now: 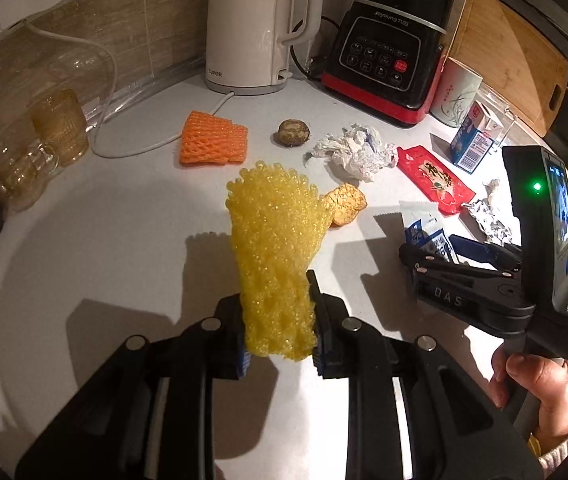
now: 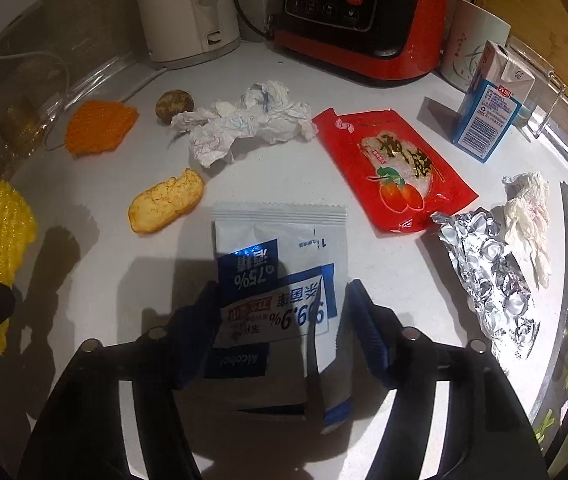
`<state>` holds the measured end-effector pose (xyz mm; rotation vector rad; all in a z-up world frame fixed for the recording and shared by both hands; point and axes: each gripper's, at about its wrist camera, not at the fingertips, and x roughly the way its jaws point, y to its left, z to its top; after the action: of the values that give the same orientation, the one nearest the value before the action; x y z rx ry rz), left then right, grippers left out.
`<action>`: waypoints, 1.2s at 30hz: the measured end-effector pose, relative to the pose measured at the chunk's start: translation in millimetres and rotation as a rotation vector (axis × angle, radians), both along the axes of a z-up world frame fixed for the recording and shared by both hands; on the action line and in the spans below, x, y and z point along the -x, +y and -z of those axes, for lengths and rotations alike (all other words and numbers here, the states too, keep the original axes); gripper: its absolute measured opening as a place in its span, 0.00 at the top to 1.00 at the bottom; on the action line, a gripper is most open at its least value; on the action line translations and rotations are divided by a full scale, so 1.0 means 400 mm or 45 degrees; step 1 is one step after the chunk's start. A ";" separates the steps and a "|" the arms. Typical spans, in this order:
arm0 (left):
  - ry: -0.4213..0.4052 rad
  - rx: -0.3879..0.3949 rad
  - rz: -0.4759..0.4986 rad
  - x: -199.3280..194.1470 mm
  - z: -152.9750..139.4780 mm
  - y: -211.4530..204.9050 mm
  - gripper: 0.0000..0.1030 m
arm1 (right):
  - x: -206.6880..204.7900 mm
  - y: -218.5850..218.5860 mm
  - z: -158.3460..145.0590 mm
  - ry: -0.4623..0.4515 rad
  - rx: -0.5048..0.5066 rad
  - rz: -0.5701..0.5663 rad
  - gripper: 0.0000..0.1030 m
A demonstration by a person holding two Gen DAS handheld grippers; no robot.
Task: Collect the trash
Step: 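Carry the foam net and wipe packet over the basket and release both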
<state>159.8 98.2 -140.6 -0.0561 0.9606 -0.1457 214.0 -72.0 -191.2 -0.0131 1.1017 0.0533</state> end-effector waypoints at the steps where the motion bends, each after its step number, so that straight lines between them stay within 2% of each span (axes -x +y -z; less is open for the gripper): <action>1: 0.003 -0.001 0.000 0.004 -0.001 0.000 0.78 | 0.002 0.000 -0.002 -0.002 0.003 -0.002 0.56; 5: -0.014 -0.012 -0.001 0.031 -0.012 -0.005 0.78 | 0.021 -0.014 -0.016 0.007 -0.079 -0.012 0.74; 6: -0.019 -0.018 0.001 0.039 -0.015 -0.009 0.78 | 0.030 -0.018 -0.022 0.007 -0.099 -0.016 0.81; 9: -0.033 -0.021 0.033 0.077 -0.031 -0.030 0.78 | 0.075 -0.034 -0.052 -0.013 -0.152 -0.024 0.86; 14: -0.054 -0.033 0.145 0.193 -0.066 -0.096 0.78 | 0.201 -0.095 -0.145 -0.090 -0.222 -0.013 0.86; 21: -0.024 -0.015 0.322 0.414 -0.076 -0.227 0.78 | 0.482 -0.222 -0.243 -0.152 -0.224 -0.013 0.86; 28: 0.044 -0.016 0.413 0.597 -0.029 -0.361 0.78 | 0.722 -0.315 -0.235 -0.112 -0.243 0.012 0.86; 36: 0.199 -0.039 0.422 0.706 0.116 -0.447 0.78 | 0.872 -0.356 -0.209 -0.090 -0.259 0.007 0.86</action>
<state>-122.8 -80.7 -186.8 0.1227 1.1238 -0.4365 -134.9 -214.6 -107.7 0.1693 1.0212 0.1583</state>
